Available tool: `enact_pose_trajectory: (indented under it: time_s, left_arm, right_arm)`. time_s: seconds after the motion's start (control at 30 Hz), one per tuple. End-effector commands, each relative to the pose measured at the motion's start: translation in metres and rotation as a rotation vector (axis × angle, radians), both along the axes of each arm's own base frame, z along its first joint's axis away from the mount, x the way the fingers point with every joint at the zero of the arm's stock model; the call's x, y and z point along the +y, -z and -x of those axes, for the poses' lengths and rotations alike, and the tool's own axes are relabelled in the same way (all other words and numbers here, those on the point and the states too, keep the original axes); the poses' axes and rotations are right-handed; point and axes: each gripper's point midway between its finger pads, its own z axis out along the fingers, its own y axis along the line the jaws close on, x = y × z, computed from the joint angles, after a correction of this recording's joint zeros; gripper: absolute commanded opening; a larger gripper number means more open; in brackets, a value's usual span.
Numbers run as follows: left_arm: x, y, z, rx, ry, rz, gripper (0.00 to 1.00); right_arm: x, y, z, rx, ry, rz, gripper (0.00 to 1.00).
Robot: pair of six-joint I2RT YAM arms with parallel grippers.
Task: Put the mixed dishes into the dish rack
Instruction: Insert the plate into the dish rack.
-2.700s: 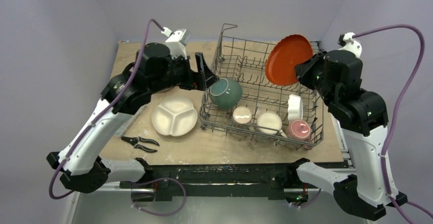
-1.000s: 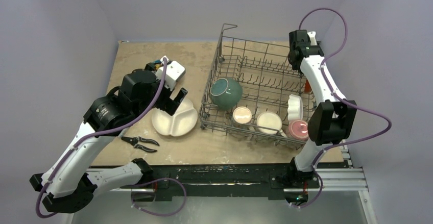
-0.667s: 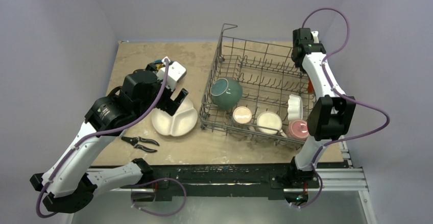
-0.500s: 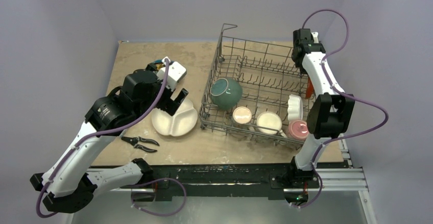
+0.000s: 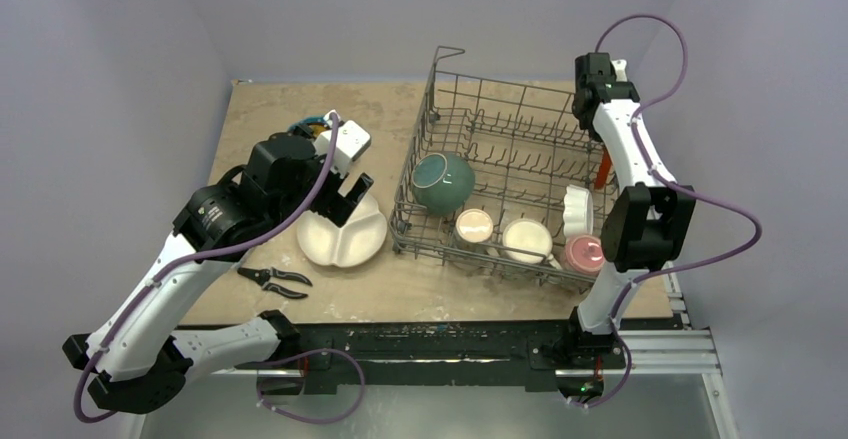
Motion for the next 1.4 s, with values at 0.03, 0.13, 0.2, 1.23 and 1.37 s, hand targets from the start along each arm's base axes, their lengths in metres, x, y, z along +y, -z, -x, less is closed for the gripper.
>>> enact_pose_trajectory:
  time_s: [0.03, 0.13, 0.2, 1.23, 1.37]
  left_arm:
    - [-0.004, -0.020, 0.001, -0.035, 0.001, 0.063, 0.91]
    - [-0.003, -0.019, 0.000, -0.036, -0.001, 0.060, 0.91]
    - [-0.003, -0.019, 0.001, -0.035, 0.000, 0.057, 0.91]
    - [-0.001, -0.015, -0.001, -0.037, -0.009, 0.043, 0.91]
    - [-0.005, -0.013, -0.002, -0.027, -0.004, 0.047, 0.91]
  right_arm:
    - [-0.011, -0.053, -0.006, -0.157, 0.090, 0.058, 0.00]
    - [-0.016, -0.064, -0.009, -0.179, 0.096, 0.092, 0.00]
    - [-0.018, -0.066, -0.011, -0.180, 0.106, 0.110, 0.00]
    - [-0.022, -0.008, -0.034, -0.063, 0.062, -0.013, 0.35]
    - [-0.028, -0.016, -0.016, -0.035, 0.121, 0.042, 0.51]
